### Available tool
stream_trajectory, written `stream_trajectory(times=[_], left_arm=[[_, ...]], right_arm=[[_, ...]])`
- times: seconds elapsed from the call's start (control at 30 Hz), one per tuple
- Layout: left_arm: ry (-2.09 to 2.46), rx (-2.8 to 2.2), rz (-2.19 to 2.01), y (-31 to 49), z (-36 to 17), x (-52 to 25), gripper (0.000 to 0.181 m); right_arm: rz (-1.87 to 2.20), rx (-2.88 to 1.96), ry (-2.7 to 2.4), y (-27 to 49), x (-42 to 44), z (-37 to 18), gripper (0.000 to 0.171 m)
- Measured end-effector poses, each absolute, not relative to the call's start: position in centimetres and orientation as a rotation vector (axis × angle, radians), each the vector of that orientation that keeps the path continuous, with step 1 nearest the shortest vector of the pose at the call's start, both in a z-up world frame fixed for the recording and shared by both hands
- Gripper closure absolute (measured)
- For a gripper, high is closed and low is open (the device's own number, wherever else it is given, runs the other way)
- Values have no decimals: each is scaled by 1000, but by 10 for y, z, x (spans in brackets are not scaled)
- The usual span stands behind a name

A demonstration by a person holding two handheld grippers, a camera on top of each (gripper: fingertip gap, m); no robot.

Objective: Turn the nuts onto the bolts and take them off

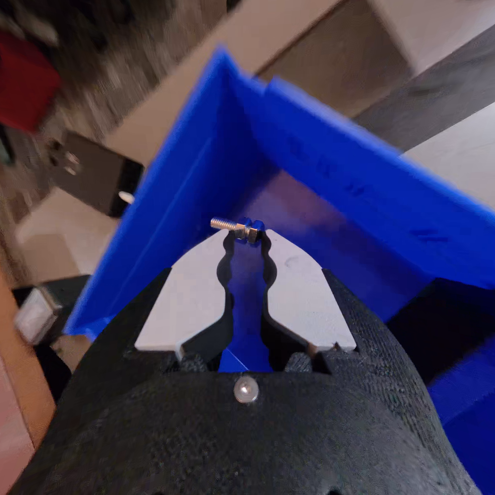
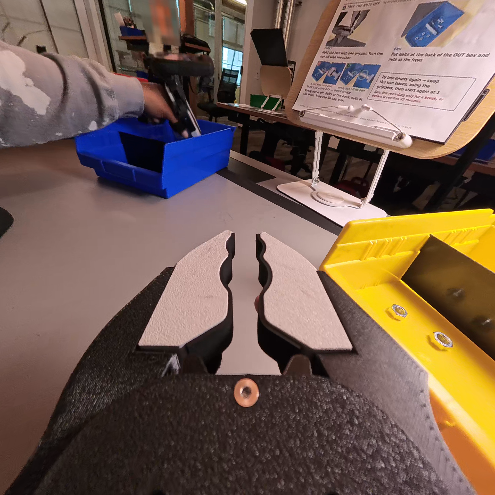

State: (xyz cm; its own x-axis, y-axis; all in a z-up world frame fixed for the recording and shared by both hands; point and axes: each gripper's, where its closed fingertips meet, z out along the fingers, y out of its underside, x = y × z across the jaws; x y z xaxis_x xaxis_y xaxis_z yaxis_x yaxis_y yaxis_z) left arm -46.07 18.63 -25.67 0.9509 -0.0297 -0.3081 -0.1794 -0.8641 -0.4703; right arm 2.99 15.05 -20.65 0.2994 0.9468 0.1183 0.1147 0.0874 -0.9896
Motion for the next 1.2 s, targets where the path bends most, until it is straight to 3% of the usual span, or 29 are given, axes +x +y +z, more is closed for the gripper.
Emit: stream_trajectory(times=[0.23,0.4,0.73,1.0,1.2], left_arm=[[516,-1918,379,170,-135,-342,161],[716,-1442,194,115,-90,-215,162],[998,-1102,-1,44,-111,-50,162],[1070,-1066,9,29,-123,-33,162],[947,-1200,-280,33,-126,-34,161]], right_arm=[[958,-1375,-1013,151,24,-196,149],[1042,-1319,-1003,138,5,-162,147],[1632,-1216,-1243,48,-53,-109,136],[2025,-1257,-1262,30,-48,-113,155],[1975,-1237,-1277,36,-48,-115,161]])
